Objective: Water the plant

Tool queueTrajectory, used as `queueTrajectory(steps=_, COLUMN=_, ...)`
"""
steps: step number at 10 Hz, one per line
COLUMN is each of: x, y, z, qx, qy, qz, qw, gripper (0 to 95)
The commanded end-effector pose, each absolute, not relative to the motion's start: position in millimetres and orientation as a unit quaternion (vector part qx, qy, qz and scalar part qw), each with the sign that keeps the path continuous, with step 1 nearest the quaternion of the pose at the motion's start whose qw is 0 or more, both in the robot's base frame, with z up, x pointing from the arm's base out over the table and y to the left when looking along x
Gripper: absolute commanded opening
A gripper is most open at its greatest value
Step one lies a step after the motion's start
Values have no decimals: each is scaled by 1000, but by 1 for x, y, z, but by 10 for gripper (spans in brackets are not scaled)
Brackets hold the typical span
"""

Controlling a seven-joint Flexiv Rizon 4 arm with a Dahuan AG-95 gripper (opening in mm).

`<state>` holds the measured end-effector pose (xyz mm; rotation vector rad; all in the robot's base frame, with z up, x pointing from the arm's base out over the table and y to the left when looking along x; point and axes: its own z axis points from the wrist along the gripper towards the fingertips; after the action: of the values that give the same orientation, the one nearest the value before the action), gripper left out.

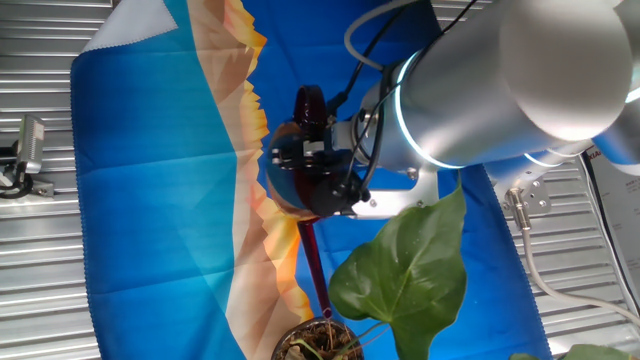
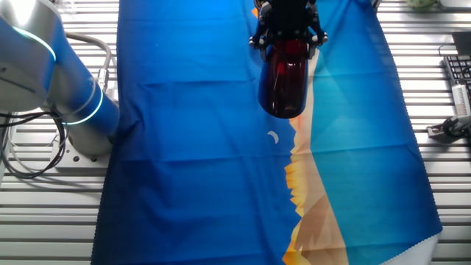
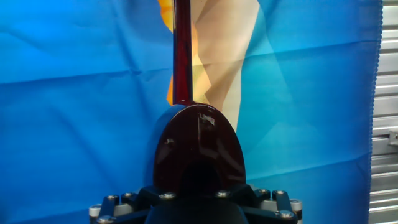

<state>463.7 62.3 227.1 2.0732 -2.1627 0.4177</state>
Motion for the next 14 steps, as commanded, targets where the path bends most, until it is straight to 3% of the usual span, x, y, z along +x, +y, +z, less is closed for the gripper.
queueTrajectory(steps=1, x=465, y=63, z=227, qx=684, qy=-713, qz=137, qw=61, gripper=0)
queueTrajectory(steps=14, x=465, y=75, z=227, qx=676, qy=-718, qz=145, qw=76, gripper=0)
